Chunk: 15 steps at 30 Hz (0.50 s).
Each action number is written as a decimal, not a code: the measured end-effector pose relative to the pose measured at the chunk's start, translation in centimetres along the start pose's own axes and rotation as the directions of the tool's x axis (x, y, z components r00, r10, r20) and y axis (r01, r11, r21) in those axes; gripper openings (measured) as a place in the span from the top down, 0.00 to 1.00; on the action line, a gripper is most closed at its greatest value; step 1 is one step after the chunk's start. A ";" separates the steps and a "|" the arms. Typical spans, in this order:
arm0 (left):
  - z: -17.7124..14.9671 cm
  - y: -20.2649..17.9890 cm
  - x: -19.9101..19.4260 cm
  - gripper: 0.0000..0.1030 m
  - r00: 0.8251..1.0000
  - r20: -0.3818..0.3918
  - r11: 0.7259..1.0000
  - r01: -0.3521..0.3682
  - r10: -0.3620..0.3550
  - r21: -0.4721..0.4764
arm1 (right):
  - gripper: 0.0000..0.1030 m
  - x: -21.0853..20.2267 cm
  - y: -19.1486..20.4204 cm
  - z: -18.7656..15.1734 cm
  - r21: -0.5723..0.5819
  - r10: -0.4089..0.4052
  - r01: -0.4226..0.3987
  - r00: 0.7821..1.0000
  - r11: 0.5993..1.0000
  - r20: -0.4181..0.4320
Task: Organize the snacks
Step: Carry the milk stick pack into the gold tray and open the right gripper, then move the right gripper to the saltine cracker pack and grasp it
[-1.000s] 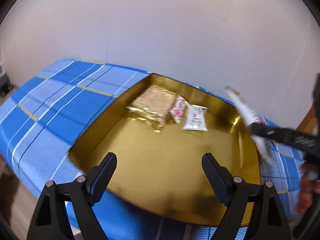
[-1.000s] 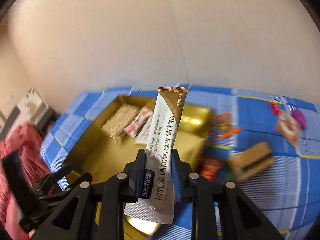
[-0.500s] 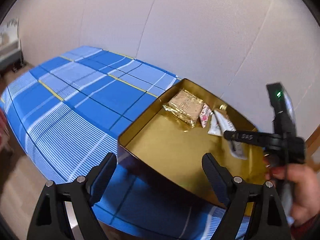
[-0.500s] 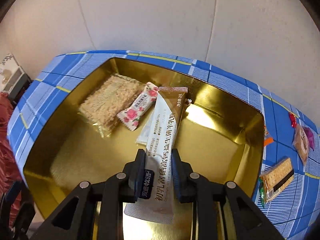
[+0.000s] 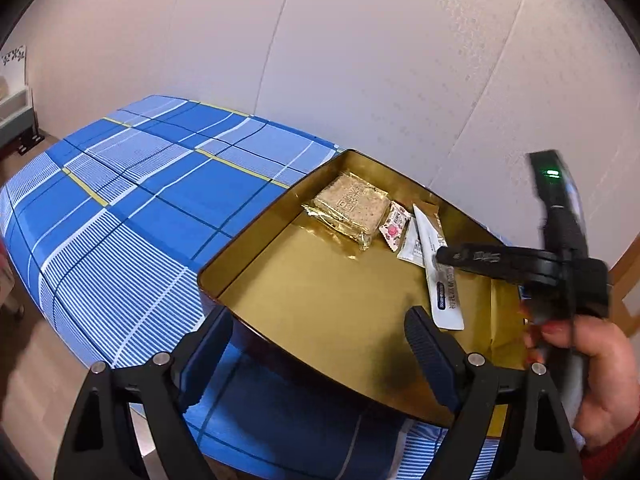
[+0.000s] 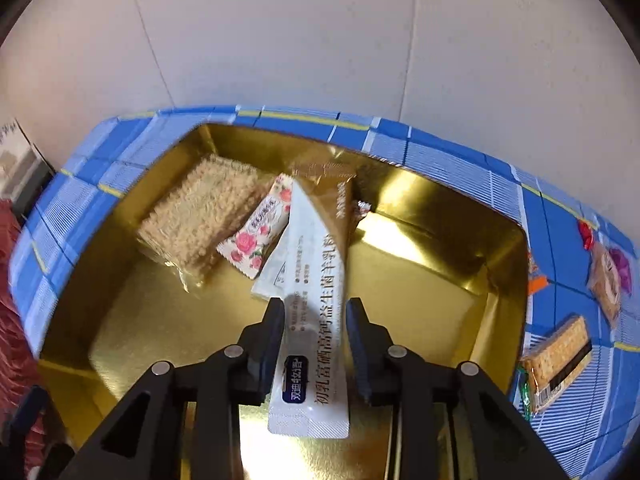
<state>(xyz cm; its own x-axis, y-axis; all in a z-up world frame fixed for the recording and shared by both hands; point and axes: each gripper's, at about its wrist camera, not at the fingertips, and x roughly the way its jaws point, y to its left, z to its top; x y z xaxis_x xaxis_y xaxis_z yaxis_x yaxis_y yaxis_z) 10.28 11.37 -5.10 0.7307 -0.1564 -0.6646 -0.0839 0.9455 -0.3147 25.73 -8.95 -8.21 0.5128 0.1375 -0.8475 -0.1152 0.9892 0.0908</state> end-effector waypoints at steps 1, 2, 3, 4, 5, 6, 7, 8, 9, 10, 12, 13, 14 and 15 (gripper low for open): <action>0.0 0.0 0.0 0.14 1.000 0.002 1.000 0.005 -0.005 -0.005 | 0.69 -0.7 -0.4 0.0 0.009 0.030 -0.030 0.999 1.000 0.019; 0.0 0.1 0.1 0.14 1.000 0.002 1.000 0.001 -0.001 -0.010 | 0.69 -1.3 -0.7 0.0 0.011 0.045 -0.045 0.998 0.999 0.037; 0.1 0.1 0.1 0.14 1.000 -0.002 1.000 -0.003 0.003 -0.015 | 0.69 -2.1 -1.1 0.0 0.011 0.054 -0.055 0.997 0.998 0.059; 0.1 0.1 0.2 0.13 1.000 -0.005 1.000 -0.001 0.001 -0.019 | 0.69 -2.9 -1.7 -0.1 0.011 0.059 -0.060 0.995 0.998 0.081; 0.1 0.2 0.2 0.13 1.000 -0.004 1.000 0.000 0.000 -0.021 | 0.69 -3.6 -2.3 -0.3 0.010 0.068 -0.069 0.992 0.998 0.102; 0.0 0.2 0.2 0.13 1.000 -0.002 1.000 -0.003 0.003 -0.021 | 0.69 -4.1 -2.7 -0.4 0.009 0.073 -0.074 0.990 0.997 0.118; 0.0 0.2 0.3 0.13 1.000 -0.002 1.000 -0.009 0.009 -0.020 | 0.69 -4.5 -3.2 -0.6 0.009 0.067 -0.069 0.989 0.998 0.128; 0.0 0.2 0.3 0.13 1.000 -0.002 1.000 -0.008 0.008 -0.019 | 0.69 -5.1 -3.5 -0.8 0.011 0.056 -0.058 0.989 0.998 0.135; 0.0 0.1 0.2 0.13 1.000 0.004 1.000 -0.006 0.006 -0.015 | 0.69 -5.4 -3.9 -1.1 0.016 0.051 -0.054 0.989 0.998 0.142; 0.0 0.1 0.2 0.13 1.000 0.010 1.000 -0.007 0.007 -0.009 | 0.69 -5.7 -4.3 -1.2 0.023 0.051 -0.055 0.988 0.998 0.148; -0.1 -0.2 0.0 0.12 1.000 0.018 1.000 -0.016 0.016 0.007 | 0.69 -6.4 -5.2 -1.8 0.034 0.043 -0.049 0.987 0.998 0.158; -0.1 -0.3 -0.1 0.11 1.000 0.021 1.000 -0.013 0.013 0.012 | 0.69 -6.5 -5.7 -2.0 0.040 0.034 -0.041 0.987 0.998 0.159; -0.2 -0.5 -0.1 0.11 1.000 0.027 1.000 -0.009 0.009 0.019 | 0.69 -6.6 -6.1 -2.2 0.044 0.030 -0.038 0.987 0.998 0.160; -0.2 -0.6 -0.2 0.11 0.999 0.031 1.000 -0.010 0.009 0.023 | 0.69 -6.7 -6.6 -2.4 0.049 0.027 -0.035 0.986 0.998 0.162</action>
<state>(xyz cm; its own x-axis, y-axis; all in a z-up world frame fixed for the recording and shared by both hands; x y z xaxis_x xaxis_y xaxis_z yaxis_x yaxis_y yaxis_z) 10.05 10.78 -4.93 0.7505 -0.1386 -0.6462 -0.0753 0.9535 -0.2920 21.04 -16.52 -4.40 0.6409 0.1704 -0.7485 -0.0915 0.9851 0.1459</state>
